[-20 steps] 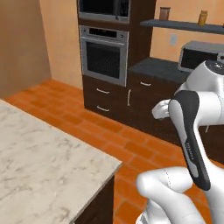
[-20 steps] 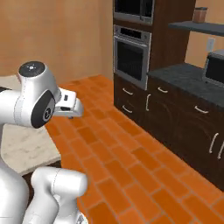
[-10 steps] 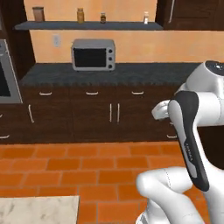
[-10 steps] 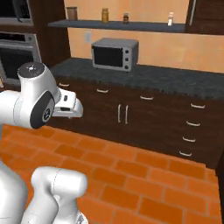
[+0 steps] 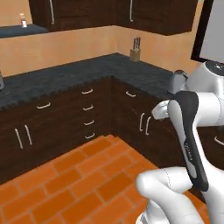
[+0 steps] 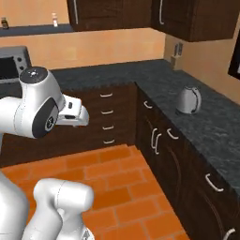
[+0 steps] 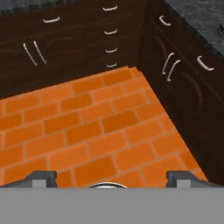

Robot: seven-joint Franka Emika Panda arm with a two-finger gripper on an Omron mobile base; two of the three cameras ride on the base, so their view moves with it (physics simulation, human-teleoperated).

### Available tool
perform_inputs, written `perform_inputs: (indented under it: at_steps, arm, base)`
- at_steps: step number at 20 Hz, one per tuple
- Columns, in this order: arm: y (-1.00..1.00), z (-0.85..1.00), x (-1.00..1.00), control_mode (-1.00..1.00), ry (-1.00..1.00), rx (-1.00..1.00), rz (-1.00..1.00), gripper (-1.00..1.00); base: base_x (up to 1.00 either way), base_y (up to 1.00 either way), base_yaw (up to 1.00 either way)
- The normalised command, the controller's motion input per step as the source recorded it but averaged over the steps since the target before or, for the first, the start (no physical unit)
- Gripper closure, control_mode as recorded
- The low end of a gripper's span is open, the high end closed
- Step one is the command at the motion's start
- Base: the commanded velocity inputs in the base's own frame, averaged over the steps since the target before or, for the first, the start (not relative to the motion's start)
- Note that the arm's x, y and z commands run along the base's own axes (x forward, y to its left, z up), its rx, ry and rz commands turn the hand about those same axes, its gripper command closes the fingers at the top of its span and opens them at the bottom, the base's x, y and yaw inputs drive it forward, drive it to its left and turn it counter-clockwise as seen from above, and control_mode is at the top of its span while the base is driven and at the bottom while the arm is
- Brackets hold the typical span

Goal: Navigate to the stove.

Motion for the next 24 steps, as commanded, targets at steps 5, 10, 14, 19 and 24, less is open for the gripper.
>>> perform_inputs:
  at_steps: [5, 10, 14, 19, 24]
  arm:
    - [0.00, 0.00, 0.00, 1.00, 0.00, 0.00, 0.00, -1.00]
    - [0.00, 0.00, 0.00, 1.00, 0.00, 0.00, 0.00, -1.00]
    - [0.00, 0.00, 0.00, 1.00, 0.00, 0.00, 0.00, -1.00]
    - [0.00, 0.00, 0.00, 1.00, 0.00, 0.00, 0.00, -1.00]
    - [0.00, 0.00, 0.00, 1.00, 0.00, 0.00, 0.00, -1.00]
  base:
    - [0.00, -0.26, -0.94]
    - [0.00, -0.89, -0.68]
    - [0.00, -1.00, -0.51]
    - [0.00, -1.00, -0.53]
    - [0.00, -1.00, -0.53]
